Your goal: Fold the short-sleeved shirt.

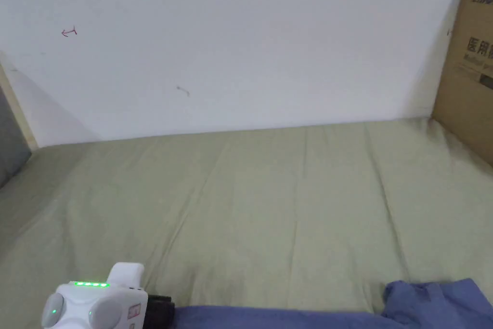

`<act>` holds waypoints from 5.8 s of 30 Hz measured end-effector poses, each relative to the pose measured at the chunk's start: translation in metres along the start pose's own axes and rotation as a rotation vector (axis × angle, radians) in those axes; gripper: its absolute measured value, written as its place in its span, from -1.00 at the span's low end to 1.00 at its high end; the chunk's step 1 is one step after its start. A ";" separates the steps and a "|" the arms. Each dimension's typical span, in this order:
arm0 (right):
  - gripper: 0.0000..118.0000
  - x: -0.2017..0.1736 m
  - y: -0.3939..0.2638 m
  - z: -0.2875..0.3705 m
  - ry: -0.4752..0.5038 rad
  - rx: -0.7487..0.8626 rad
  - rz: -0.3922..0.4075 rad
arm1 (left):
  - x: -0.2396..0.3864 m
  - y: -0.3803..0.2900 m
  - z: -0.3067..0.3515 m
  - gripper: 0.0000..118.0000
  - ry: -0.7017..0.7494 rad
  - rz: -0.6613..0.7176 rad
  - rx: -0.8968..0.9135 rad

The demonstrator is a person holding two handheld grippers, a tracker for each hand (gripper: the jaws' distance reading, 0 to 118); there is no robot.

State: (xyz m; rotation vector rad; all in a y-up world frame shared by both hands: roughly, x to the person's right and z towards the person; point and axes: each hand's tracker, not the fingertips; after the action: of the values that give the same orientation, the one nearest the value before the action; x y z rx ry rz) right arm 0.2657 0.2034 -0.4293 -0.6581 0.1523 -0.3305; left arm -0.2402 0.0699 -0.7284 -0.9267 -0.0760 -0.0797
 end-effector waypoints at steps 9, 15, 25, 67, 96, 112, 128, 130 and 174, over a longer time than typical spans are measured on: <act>-1.00 0.068 0.069 -0.066 -0.048 -0.039 -0.016 | 0.020 -0.032 0.065 -0.97 -0.067 -0.144 0.101; 0.97 0.121 0.139 -0.190 -0.172 -0.359 -0.013 | 0.005 -0.030 0.115 -0.97 -0.094 -0.053 0.165; 0.38 0.136 0.117 -0.266 -0.387 -0.546 0.106 | -0.008 -0.034 0.119 -0.97 -0.113 0.007 0.098; -1.00 -0.083 0.488 -0.048 -0.314 0.466 0.219 | -0.021 0.289 0.325 -0.97 0.105 0.045 0.708; -1.00 0.107 -0.076 -0.006 -0.235 -0.253 0.055 | 0.016 -0.213 0.196 -0.97 -0.112 0.144 -0.013; -0.39 0.115 -0.135 0.086 -0.258 -0.323 0.032 | 0.004 -0.304 0.297 -0.26 -0.095 0.056 0.061; -0.54 -0.022 -0.062 0.201 0.053 0.365 -0.083 | 0.050 -0.267 0.469 -0.47 -0.241 0.270 0.646; -0.99 -0.035 -0.055 0.205 0.085 0.381 -0.068 | 0.054 -0.257 0.481 -0.98 -0.189 0.225 0.661; 0.85 0.122 -0.126 0.044 -0.332 -0.575 -0.025 | 0.019 -0.299 0.306 -0.89 -0.194 0.156 0.087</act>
State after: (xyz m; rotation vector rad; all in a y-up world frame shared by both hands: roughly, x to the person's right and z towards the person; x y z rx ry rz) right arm 0.3586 0.0926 -0.3210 -1.2734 -0.0854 -0.1940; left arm -0.2610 0.1355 -0.3059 -0.8485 -0.1847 0.1575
